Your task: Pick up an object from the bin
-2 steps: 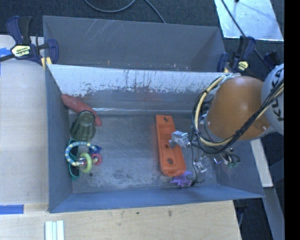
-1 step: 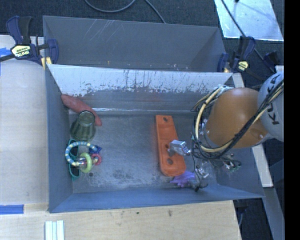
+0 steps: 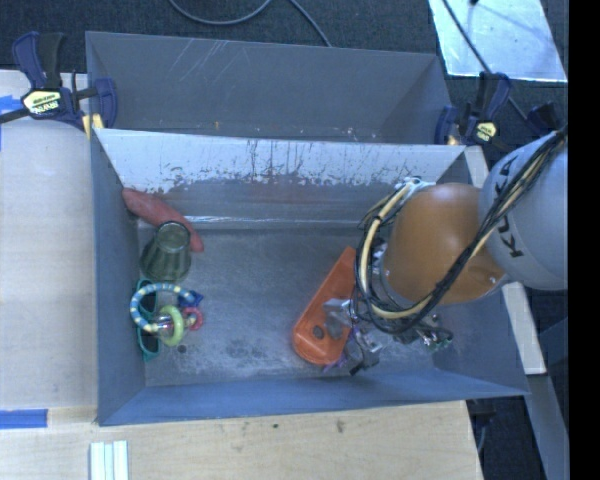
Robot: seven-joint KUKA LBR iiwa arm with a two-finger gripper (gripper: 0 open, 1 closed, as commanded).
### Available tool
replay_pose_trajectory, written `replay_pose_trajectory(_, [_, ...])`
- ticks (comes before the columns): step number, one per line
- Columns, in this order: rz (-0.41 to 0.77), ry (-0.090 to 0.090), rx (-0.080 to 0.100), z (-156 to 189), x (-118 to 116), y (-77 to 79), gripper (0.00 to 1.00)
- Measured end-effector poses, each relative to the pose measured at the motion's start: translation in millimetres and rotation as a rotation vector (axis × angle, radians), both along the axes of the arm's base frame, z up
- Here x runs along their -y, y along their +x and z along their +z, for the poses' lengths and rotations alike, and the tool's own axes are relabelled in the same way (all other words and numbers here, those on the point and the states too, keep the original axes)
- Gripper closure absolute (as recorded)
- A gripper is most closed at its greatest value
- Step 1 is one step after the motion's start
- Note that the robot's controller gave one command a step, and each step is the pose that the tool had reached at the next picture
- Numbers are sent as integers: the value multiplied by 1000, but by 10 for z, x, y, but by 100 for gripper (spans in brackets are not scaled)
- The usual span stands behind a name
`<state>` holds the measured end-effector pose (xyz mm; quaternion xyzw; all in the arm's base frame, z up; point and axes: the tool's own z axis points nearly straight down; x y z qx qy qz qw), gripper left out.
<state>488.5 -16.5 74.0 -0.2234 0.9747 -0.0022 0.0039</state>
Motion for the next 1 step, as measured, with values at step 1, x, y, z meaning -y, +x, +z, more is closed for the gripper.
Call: replay_pose_trajectory(1, [0, 0, 0, 0, 0, 0, 100])
